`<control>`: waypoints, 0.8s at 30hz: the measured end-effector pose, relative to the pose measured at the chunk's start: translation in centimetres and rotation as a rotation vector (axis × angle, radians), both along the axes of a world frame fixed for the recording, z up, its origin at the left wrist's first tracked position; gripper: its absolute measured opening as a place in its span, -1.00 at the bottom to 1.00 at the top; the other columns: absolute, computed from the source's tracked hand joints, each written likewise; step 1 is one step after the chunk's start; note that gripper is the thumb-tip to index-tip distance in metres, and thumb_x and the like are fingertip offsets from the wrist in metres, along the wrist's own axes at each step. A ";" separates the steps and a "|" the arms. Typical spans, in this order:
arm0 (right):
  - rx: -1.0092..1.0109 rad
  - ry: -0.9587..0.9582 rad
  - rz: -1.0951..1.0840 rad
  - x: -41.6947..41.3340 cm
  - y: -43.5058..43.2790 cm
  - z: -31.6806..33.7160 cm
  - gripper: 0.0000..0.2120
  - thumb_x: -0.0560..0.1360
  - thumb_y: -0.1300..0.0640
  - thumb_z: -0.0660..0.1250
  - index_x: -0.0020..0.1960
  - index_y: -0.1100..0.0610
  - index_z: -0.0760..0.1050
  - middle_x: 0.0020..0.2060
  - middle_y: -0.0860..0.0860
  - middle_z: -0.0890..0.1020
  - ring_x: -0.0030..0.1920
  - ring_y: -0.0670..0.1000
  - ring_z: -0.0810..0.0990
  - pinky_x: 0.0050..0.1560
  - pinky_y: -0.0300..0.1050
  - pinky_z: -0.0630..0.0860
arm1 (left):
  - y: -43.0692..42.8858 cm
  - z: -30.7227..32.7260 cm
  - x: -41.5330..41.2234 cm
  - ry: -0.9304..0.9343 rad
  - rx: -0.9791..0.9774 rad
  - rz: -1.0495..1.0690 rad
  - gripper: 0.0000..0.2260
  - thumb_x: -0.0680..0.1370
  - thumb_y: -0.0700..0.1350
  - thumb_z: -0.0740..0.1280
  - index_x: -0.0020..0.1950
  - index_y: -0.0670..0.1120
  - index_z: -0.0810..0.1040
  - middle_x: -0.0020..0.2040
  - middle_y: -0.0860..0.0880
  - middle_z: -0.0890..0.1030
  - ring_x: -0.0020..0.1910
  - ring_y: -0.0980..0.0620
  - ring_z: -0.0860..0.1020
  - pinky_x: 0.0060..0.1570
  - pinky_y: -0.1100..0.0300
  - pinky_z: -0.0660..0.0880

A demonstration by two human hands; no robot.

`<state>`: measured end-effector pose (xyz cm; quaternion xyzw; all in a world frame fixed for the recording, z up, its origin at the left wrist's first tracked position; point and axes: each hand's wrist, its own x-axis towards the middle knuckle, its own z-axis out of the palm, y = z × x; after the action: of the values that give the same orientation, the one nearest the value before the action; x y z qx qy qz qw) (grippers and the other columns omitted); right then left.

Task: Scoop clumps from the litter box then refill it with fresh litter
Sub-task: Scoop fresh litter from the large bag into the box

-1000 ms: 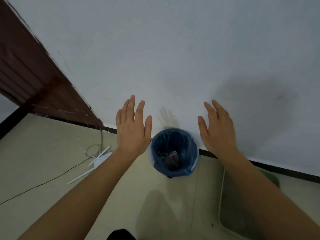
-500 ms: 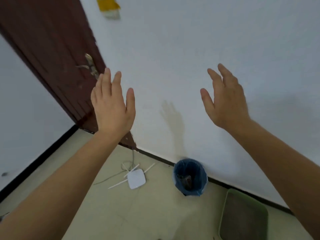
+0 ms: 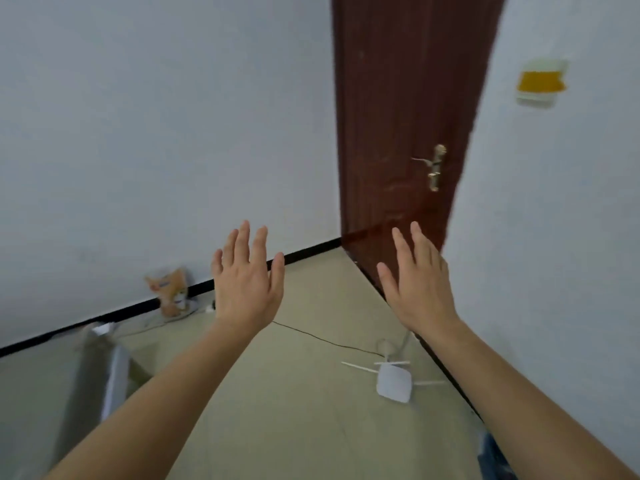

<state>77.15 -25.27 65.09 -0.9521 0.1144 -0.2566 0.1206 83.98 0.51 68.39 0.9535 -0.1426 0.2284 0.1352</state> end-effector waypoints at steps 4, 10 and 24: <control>-0.010 0.024 0.188 9.8 11.3 1.0 -0.40 0.63 -0.13 0.10 0.59 0.08 0.09 0.57 0.16 0.09 0.52 0.17 0.16 0.47 0.10 0.17 | 11.1 -0.9 4.6 -0.007 0.001 0.158 -0.43 0.62 0.19 -0.09 0.54 -0.07 0.20 0.56 -0.16 0.19 0.53 -0.17 0.15 0.44 -0.20 0.16; -0.089 0.097 0.399 24.6 26.7 1.1 -0.38 0.64 -0.14 0.07 0.61 0.06 0.00 0.59 0.14 0.00 0.54 0.16 0.12 0.49 0.07 0.11 | 25.2 -2.2 13.4 0.030 0.033 0.310 -0.44 0.62 0.16 -0.04 0.52 -0.11 0.27 0.54 -0.20 0.23 0.50 -0.23 0.21 0.40 -0.24 0.23; -0.052 0.167 0.536 55.6 35.9 -3.4 -0.38 0.64 -0.13 0.08 0.61 0.05 -0.02 0.59 0.12 -0.01 0.54 0.14 0.12 0.49 0.07 0.14 | 34.7 -6.9 43.5 0.172 0.070 0.463 -0.35 0.59 0.24 -0.20 0.58 -0.06 0.14 0.58 -0.15 0.10 0.56 -0.16 0.09 0.47 -0.18 0.11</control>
<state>132.73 10.67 61.70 -0.9690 -0.1385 -0.1388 0.1500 127.46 35.24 61.48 0.9807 0.0841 0.1665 0.0579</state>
